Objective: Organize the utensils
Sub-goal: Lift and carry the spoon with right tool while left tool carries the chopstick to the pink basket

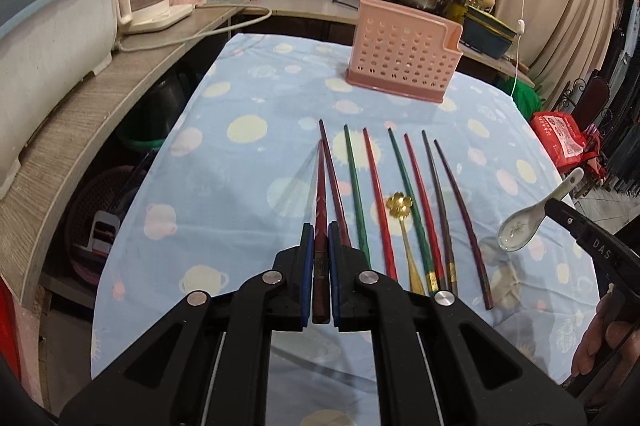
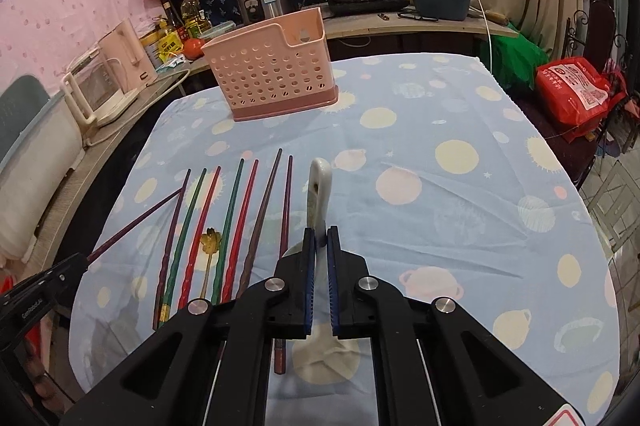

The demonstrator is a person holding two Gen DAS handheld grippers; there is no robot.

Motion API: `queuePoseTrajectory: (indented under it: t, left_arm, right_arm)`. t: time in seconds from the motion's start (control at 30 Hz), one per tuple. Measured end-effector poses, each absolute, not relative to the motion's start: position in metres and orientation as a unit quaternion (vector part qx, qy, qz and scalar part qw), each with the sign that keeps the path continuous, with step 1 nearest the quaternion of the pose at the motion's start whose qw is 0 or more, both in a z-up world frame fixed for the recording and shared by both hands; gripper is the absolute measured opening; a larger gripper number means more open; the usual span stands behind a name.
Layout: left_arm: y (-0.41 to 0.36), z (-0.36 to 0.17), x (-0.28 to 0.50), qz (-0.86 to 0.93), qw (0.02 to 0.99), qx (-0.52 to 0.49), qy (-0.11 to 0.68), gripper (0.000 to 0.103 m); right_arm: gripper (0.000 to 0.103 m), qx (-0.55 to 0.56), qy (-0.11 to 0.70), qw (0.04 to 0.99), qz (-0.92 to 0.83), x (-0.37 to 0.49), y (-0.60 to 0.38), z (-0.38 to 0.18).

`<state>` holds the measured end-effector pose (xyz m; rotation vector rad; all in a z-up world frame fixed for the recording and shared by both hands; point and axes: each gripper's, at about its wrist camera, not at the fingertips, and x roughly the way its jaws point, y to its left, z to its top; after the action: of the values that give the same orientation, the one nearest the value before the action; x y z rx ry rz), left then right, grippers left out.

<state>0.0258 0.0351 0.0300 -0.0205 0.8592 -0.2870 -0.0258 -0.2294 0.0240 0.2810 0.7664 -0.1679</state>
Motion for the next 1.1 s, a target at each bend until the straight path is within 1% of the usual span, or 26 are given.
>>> queuePoseTrajectory:
  t: [0.37, 0.57, 0.77, 1.1]
  left_arm:
    - [0.037, 0.063, 0.035, -0.138, 0.913, -0.012, 0.384, 0.007]
    - [0.031, 0.089, 0.050, -0.141, 0.924, -0.003, 0.356, 0.007]
    - [0.018, 0.123, 0.077, -0.151, 0.935, 0.005, 0.321, 0.007]
    - [-0.022, 0.198, 0.147, -0.165, 0.956, 0.014, 0.244, 0.007]
  right_arm:
    - [0.006, 0.142, 0.360, 0.919, -0.080, -0.022, -0.233, 0.035]
    - [0.006, 0.137, 0.340, 0.927, -0.081, -0.009, -0.239, 0.053]
    - [0.006, 0.131, 0.313, 0.937, -0.086, 0.023, -0.253, 0.077]
    - [0.006, 0.113, 0.258, 0.953, -0.110, 0.102, -0.282, 0.127]
